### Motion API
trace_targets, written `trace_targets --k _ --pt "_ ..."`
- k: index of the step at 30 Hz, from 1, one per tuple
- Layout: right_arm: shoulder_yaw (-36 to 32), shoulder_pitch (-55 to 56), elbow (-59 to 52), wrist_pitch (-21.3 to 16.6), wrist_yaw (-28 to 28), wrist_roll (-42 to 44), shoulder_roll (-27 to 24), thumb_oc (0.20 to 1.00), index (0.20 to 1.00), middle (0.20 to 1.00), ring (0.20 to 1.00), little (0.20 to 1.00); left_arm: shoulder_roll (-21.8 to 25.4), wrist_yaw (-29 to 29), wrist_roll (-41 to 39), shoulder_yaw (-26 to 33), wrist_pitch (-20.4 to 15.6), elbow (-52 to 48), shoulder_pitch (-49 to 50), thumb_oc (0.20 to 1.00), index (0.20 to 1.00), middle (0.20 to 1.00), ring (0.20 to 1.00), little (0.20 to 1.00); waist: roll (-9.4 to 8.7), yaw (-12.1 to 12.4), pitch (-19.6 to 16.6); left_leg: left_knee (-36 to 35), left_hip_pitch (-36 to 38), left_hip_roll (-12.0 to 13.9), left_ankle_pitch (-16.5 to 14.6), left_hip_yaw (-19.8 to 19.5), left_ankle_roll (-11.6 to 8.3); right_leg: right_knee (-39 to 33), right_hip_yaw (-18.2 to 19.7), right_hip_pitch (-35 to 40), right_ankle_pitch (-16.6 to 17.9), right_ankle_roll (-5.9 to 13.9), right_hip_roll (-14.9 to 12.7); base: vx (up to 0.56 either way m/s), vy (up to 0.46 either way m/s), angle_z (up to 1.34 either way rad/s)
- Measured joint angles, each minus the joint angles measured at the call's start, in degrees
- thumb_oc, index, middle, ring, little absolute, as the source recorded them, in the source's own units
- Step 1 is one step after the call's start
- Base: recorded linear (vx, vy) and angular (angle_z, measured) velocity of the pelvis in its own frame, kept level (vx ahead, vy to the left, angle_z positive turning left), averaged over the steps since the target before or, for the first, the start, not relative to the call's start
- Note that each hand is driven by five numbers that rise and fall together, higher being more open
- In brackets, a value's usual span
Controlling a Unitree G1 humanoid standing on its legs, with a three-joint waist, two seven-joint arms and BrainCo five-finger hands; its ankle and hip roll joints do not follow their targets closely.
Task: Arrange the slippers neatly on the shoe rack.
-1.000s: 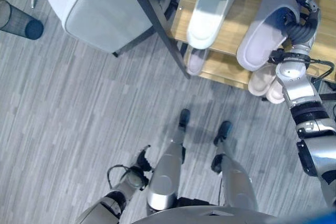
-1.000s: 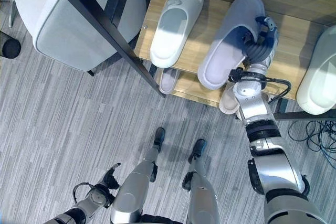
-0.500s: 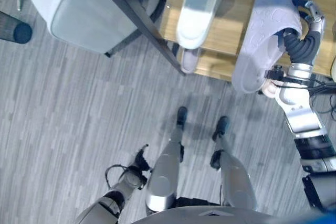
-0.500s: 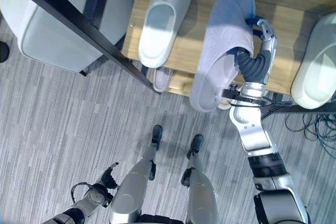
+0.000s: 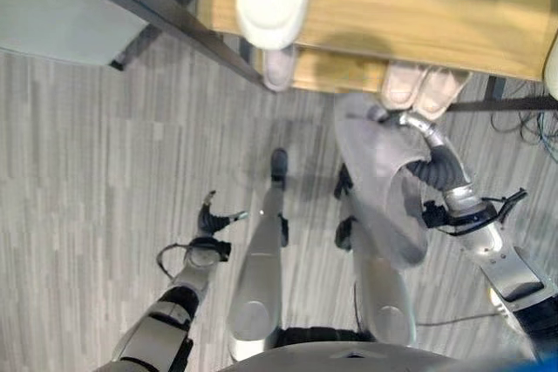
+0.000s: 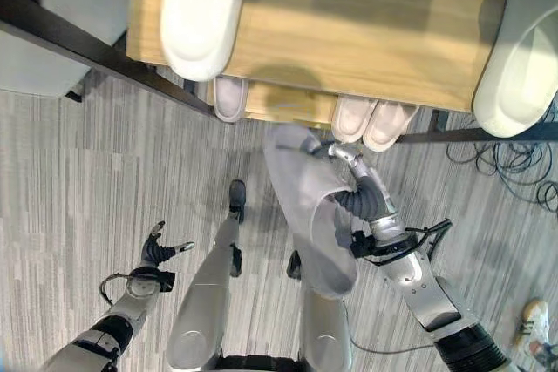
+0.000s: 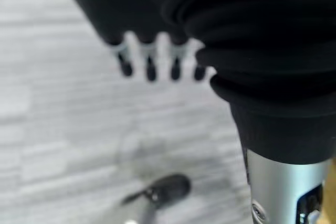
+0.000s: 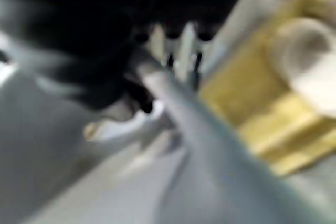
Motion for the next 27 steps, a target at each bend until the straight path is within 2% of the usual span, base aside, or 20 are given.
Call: trace_targets --k 3,8,10,12,16,17,19,21,27 --pt "1.6 -5.2 10.5 1.1 -3.2 -2.9 1.1 0.200 0.200 0.200 0.200 0.200 -0.3 1.0 1.2 -2.5 -0.5 0.0 -0.8 1.000 1.000 1.000 1.000 1.000 -0.08 0.4 0.0 0.2 -2.4 -0.1 -0.1 -0.1 0.02 3.1 0.5 -3.8 -1.2 -0.48 -0.5 -0.03 0.027 0.00" --pt "4.4 -10.8 12.3 1.5 -6.6 -4.1 3.0 0.200 0.200 0.200 0.200 0.200 -1.0 2.3 0.7 -2.4 -1.1 -0.4 -2.5 1.000 1.000 1.000 1.000 1.000 -0.08 0.7 0.1 4.7 -9.5 -0.6 -0.6 -0.6 0.47 10.8 0.4 -11.8 -4.1 -1.01 -1.8 -0.03 0.011 0.08" --pt "5.5 -13.6 13.6 1.8 -7.8 -5.4 4.4 0.200 0.200 0.200 0.200 0.200 -1.0 3.6 0.4 -2.3 -1.4 -0.2 -4.3 1.000 1.000 1.000 1.000 1.000 -0.18 0.6 0.2 9.8 -13.5 -1.4 -2.6 -1.5 0.68 17.6 0.3 -16.2 -7.5 -1.87 -3.6 -0.01 0.022 0.25" --pt "5.9 -14.7 13.9 2.0 -8.6 -5.5 5.2 0.200 0.200 0.200 0.200 0.200 -1.0 4.6 0.4 -2.2 -2.1 -0.2 -5.1 1.000 1.000 1.000 1.000 1.000 -0.29 0.8 0.2 13.5 -16.4 -1.9 -3.7 -1.9 1.26 22.1 0.2 -18.9 -9.3 -2.29 -4.7 0.00 0.019 0.25" --pt "6.5 -19.4 17.1 2.7 -11.1 -5.4 9.5 0.200 0.200 0.200 0.200 0.200 -0.9 6.6 -0.2 -2.7 -2.1 -0.1 -7.6 1.000 1.000 1.000 1.000 1.000 -0.61 0.7 0.2 28.2 -25.4 -3.1 -10.4 -2.9 1.95 34.9 0.5 -26.0 -14.8 -3.67 -7.3 0.04 0.009 0.18" --pt "6.8 -21.4 17.1 3.2 -11.9 -5.4 10.1 0.200 0.200 0.200 0.200 0.200 -0.6 7.2 -0.3 -3.3 -2.1 0.0 -9.3 1.000 1.000 1.000 1.000 1.000 -0.59 0.9 0.2 34.5 -29.7 -3.4 -12.8 -3.1 2.31 40.6 0.9 -29.8 -17.1 -4.45 -8.3 0.04 0.008 0.13" --pt "6.0 -24.6 17.2 4.0 -12.9 -4.9 11.2 0.200 0.200 0.200 0.200 0.200 -0.4 8.7 -0.4 -3.6 -2.1 -0.8 -11.7 1.000 1.000 1.000 1.000 1.000 -0.62 1.1 0.2 40.7 -34.6 -3.8 -14.7 -3.5 2.25 46.4 1.0 -34.2 -19.4 -5.35 -9.4 0.05 -0.001 0.12" --pt "5.7 -25.5 16.8 4.4 -13.3 -4.2 11.7 0.200 0.200 0.200 0.200 0.200 -0.2 9.6 -0.6 -3.7 -2.1 -2.0 -12.1 1.000 1.000 1.000 1.000 1.000 -0.65 1.1 0.3 44.5 -37.1 -3.7 -15.9 -3.6 2.33 49.6 1.2 -36.4 -20.6 -6.23 -9.8 0.05 -0.013 0.01" --pt "4.3 -27.9 16.5 5.1 -15.9 -2.5 11.3 0.200 0.200 0.200 0.200 0.200 2.2 13.3 -0.6 -3.9 -2.6 -11.6 -11.2 1.000 1.000 1.000 1.000 1.000 -0.52 1.9 0.1 53.2 -43.6 -3.8 -18.7 -3.2 2.09 58.4 3.0 -43.3 -23.6 -6.48 -11.0 0.08 -0.008 -0.01"
